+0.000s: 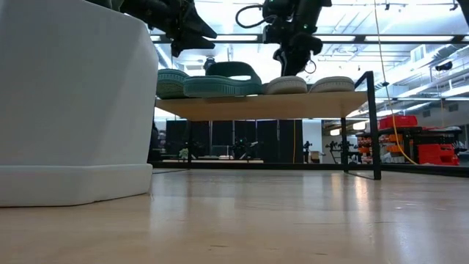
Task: Pick and place slides into the shelf
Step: Adjust the gray slide on the shelf, then adjust the green slide on the shelf
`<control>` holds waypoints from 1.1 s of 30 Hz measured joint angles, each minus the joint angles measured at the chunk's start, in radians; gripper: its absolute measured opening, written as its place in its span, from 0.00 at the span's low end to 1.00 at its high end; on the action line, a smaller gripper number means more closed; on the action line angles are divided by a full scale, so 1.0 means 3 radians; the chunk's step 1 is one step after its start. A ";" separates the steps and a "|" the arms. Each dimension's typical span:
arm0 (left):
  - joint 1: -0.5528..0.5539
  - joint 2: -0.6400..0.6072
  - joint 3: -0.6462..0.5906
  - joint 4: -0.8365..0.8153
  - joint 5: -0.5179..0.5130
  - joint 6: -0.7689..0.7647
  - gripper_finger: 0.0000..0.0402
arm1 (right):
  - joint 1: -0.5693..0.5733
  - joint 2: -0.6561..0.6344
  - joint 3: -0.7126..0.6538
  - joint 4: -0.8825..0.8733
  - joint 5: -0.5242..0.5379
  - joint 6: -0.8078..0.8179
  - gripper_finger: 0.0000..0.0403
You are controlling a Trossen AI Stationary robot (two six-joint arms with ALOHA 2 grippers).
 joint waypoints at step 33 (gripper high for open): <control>0.0236 -0.0001 0.0000 -0.0005 0.0209 -0.0025 0.43 | -0.0187 -0.0135 0.0289 0.0646 -0.1121 0.0693 0.53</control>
